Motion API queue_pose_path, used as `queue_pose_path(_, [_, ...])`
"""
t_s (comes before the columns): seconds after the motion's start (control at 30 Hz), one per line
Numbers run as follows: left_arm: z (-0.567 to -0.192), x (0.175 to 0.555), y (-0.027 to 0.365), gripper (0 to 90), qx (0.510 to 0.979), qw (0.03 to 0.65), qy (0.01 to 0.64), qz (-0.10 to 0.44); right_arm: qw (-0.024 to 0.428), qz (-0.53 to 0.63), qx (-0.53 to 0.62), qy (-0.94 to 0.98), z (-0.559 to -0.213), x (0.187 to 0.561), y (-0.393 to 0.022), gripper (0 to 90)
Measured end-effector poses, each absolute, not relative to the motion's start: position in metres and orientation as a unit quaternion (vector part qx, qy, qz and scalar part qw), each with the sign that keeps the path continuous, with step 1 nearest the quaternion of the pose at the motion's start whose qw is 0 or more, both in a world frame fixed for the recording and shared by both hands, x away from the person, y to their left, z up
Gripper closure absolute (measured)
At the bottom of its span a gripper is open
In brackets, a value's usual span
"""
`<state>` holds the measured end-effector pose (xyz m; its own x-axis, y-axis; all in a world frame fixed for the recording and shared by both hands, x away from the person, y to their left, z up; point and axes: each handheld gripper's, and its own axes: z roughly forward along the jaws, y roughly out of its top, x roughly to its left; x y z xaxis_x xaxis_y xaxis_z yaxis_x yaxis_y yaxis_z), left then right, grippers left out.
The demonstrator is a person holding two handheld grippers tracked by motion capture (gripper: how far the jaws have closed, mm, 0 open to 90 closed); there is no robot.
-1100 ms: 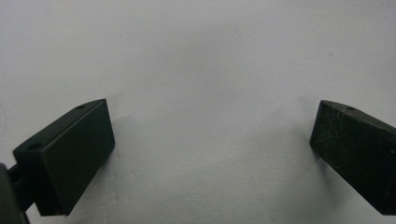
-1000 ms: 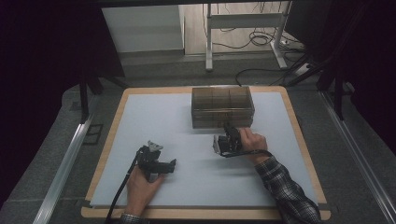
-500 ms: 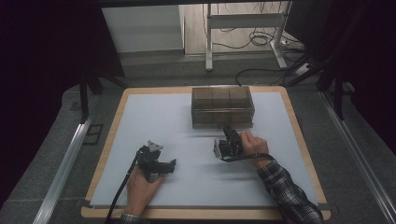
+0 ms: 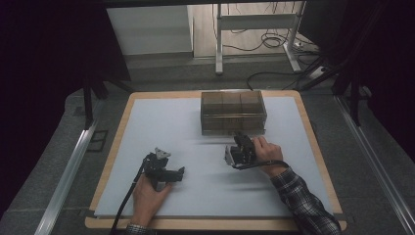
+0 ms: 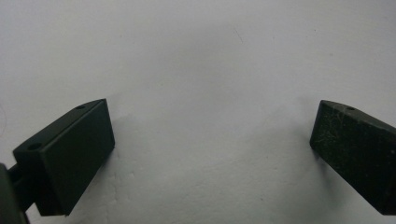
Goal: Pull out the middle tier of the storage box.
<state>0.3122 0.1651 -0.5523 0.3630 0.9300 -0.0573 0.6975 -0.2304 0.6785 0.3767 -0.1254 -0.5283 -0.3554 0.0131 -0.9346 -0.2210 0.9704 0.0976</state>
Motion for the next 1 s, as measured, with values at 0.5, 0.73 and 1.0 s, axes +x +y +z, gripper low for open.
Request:
queue_pose_path(0.5, [-0.552,0.312,0.165,0.0,0.765,0.314,0.532,0.183,0.496,0.148,-0.047,0.855,-0.510,0.380,-0.134,73.8])
queue_pose_path(0.73, [-0.552,0.312,0.166,0.0,0.765,0.314,0.532,0.183,0.464,0.166,-0.033,0.869,-0.499,0.386,-0.140,73.8])
queue_pose_path(1.0, [-0.552,0.312,0.165,0.0,0.762,0.316,0.534,0.184,0.435,0.185,-0.024,0.881,-0.489,0.390,-0.144,73.8])
